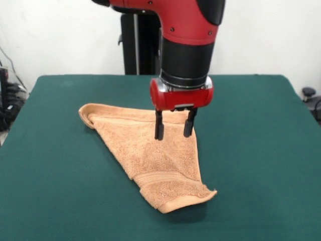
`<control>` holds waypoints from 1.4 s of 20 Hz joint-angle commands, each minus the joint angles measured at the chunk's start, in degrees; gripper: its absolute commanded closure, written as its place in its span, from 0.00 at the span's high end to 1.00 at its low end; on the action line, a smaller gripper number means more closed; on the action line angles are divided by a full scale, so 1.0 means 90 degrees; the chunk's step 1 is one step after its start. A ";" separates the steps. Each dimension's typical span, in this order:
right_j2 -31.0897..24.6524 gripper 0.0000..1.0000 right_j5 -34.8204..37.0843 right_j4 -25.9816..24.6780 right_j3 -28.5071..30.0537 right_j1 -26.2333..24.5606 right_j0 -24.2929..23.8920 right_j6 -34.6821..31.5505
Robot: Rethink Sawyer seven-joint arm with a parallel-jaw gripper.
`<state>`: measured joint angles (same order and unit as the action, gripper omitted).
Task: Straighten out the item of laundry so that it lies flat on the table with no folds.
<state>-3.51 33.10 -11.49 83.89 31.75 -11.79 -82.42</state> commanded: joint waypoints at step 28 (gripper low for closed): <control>-0.0394 1.00 -0.0467 -0.0093 0.0839 0.0389 -0.0130 -0.0706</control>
<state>-3.50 32.25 -11.53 86.98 36.86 -13.68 -82.42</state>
